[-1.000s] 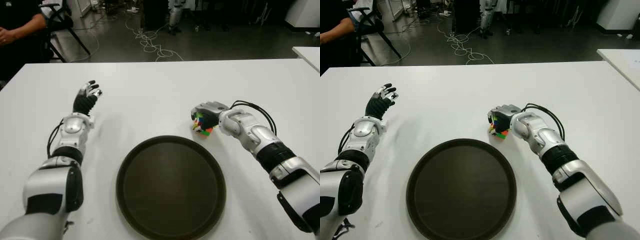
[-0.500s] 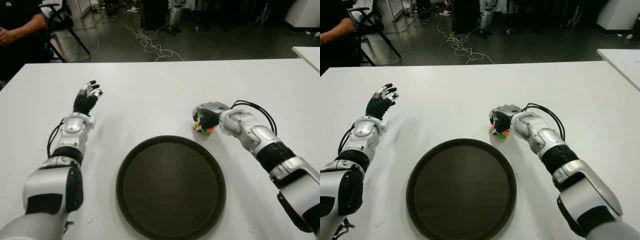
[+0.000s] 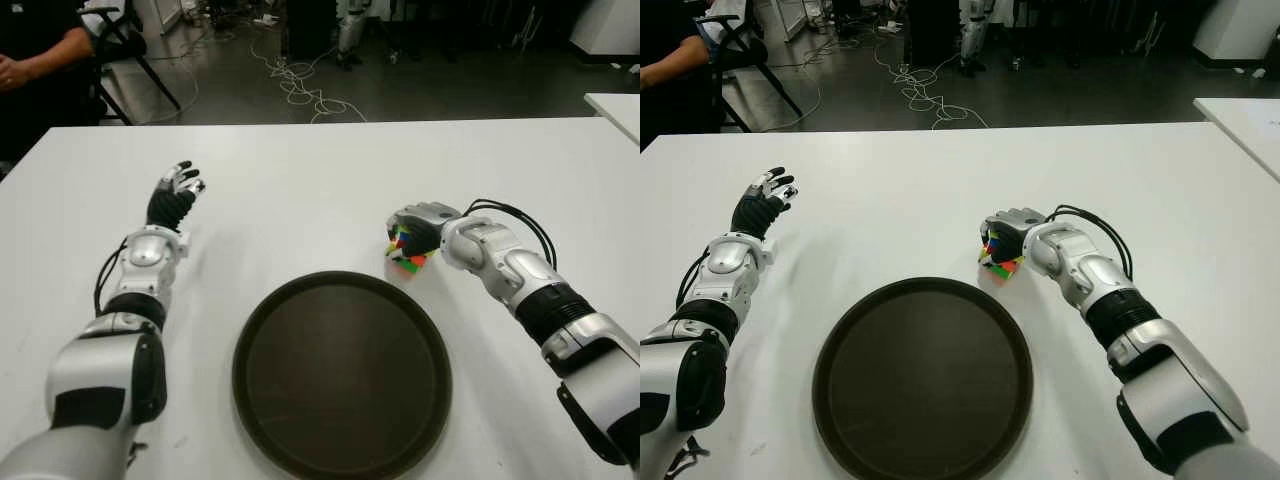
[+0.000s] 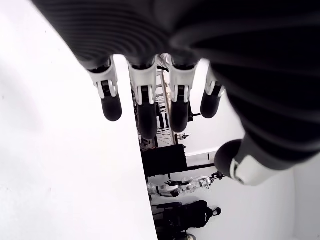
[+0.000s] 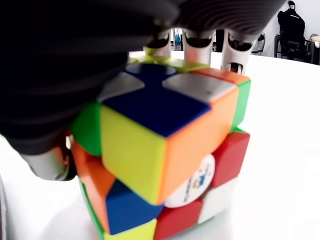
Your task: Pick up the Rubik's Cube and put it in the plate
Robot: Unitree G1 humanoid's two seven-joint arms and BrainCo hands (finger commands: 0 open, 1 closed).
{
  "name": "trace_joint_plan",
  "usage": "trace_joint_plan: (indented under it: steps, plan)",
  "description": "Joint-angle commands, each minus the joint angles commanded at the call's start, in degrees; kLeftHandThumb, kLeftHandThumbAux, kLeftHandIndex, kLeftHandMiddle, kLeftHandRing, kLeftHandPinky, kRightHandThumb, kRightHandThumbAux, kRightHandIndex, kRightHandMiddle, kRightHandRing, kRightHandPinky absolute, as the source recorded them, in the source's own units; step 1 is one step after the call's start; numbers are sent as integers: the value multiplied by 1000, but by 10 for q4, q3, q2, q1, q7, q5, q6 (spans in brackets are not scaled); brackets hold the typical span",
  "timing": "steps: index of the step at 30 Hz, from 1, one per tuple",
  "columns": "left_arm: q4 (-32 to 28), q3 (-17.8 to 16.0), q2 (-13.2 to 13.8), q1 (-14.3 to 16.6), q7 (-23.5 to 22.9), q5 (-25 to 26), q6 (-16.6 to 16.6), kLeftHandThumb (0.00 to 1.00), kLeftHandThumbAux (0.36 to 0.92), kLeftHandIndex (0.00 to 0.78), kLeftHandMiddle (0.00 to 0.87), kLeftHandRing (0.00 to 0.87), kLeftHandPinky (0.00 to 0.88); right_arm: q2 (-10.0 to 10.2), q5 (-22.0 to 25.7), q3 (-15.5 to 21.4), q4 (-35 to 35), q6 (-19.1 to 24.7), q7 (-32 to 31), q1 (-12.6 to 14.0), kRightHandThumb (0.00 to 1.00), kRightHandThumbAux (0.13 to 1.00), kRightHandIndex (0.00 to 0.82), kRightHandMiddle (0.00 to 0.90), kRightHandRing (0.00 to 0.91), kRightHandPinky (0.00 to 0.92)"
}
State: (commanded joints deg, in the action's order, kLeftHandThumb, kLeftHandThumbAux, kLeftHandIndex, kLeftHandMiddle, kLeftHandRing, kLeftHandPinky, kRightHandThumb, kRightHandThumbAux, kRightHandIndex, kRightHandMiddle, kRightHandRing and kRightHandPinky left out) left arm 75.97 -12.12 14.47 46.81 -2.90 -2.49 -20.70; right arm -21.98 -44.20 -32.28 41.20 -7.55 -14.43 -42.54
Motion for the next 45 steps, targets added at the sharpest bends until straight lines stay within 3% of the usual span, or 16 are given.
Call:
trace_joint_plan:
  steps: [7, 11, 17, 33, 38, 45]
  plan:
    - [0, 0, 0, 1, 0, 0, 1, 163, 570, 79, 157, 138, 107, -1, 3, 4, -5, 1, 4, 0, 942, 666, 432, 414, 493, 279]
    - [0, -1, -1, 0, 0, 0, 0, 172, 575, 78, 154, 137, 108, -3, 7, 10, -17, 0, 9, 4, 942, 666, 434, 409, 499, 318]
    - [0, -2, -2, 0, 0, 1, -3, 171, 576, 81, 158, 141, 113, -3, 6, 16, -22, -9, 26, 8, 937, 670, 349, 487, 536, 366]
    - [1, 8, -4, 0, 10, -8, -5, 153, 584, 72, 141, 127, 108, -19, 8, 30, -65, -28, 45, 26, 937, 670, 341, 495, 537, 425]
    - [2, 9, -5, 0, 13, -7, -4, 145, 571, 85, 156, 137, 107, -31, 12, 43, -126, -12, 8, 21, 938, 669, 346, 503, 529, 390]
    - [2, 11, -5, 0, 11, -6, -5, 143, 558, 82, 152, 139, 116, -50, 6, 68, -239, 25, -43, 22, 935, 672, 338, 491, 540, 433]
